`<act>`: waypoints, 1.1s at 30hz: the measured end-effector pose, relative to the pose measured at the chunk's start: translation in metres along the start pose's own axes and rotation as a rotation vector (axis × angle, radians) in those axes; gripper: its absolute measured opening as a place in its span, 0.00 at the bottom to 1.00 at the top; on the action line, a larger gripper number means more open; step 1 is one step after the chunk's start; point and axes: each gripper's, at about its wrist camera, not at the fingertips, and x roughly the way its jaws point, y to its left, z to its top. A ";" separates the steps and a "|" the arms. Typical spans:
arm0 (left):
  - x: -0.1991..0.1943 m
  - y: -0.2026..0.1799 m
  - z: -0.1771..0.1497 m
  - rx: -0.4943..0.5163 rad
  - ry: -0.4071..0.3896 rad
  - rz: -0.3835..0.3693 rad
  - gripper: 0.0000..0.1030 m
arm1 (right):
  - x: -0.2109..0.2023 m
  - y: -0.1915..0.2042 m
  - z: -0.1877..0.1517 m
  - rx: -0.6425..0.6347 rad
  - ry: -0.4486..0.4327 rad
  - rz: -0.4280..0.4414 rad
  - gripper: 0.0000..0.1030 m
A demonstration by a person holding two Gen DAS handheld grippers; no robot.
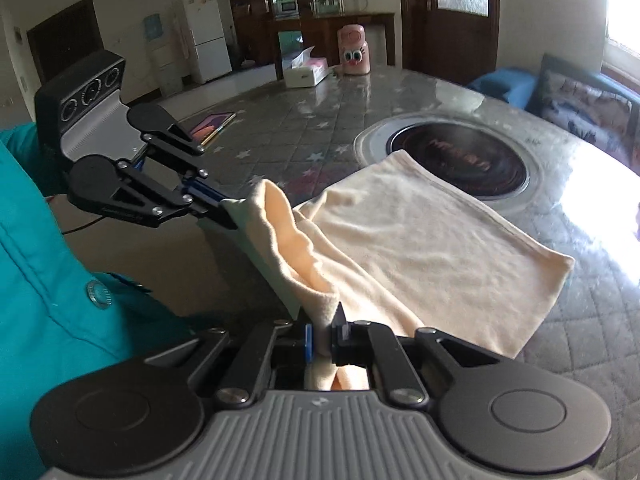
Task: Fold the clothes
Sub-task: 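Lift the hem with both grippers and fold it over toward the collar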
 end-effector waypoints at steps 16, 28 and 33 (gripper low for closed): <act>0.109 0.103 0.079 -0.071 -0.054 0.168 0.06 | 0.058 -0.120 0.079 0.091 0.001 -0.141 0.07; 0.172 0.126 0.059 -0.246 -0.002 0.305 0.10 | 0.112 -0.146 0.034 0.268 -0.153 -0.401 0.37; 0.174 0.142 0.060 -0.291 0.020 0.361 0.10 | 0.089 -0.134 0.019 0.306 -0.217 -0.453 0.36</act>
